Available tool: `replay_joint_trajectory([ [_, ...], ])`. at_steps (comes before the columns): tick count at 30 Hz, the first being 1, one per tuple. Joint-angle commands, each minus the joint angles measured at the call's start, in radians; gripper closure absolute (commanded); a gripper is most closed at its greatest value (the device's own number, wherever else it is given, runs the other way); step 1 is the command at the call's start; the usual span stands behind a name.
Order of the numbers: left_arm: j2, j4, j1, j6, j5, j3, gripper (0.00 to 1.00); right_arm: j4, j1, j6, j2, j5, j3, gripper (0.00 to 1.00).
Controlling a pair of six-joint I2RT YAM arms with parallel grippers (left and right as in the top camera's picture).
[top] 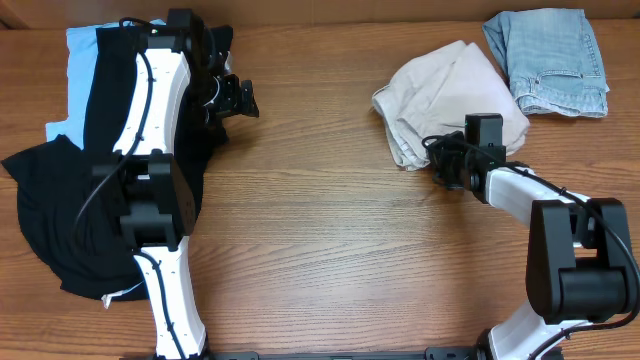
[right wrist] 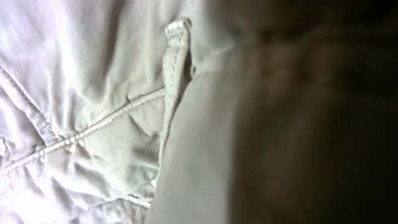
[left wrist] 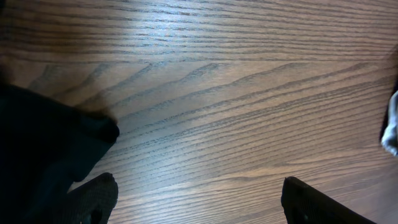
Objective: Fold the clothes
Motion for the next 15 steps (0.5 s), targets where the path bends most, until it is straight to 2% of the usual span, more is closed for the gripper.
replay_joint_trajectory([
  [1,0.000,-0.003,-0.007,0.027,-0.007,0.015,0.12,-0.098,0.011,-0.219,-0.057,-0.109,0.064,0.96],
  [10,0.000,0.006,-0.007,0.027,-0.007,0.015,0.12,-0.516,0.011,-0.545,-0.200,-0.072,0.257,0.96],
  [15,0.000,0.009,-0.007,0.026,-0.007,0.015,0.12,-0.630,0.012,-0.620,-0.225,0.003,0.393,0.96],
])
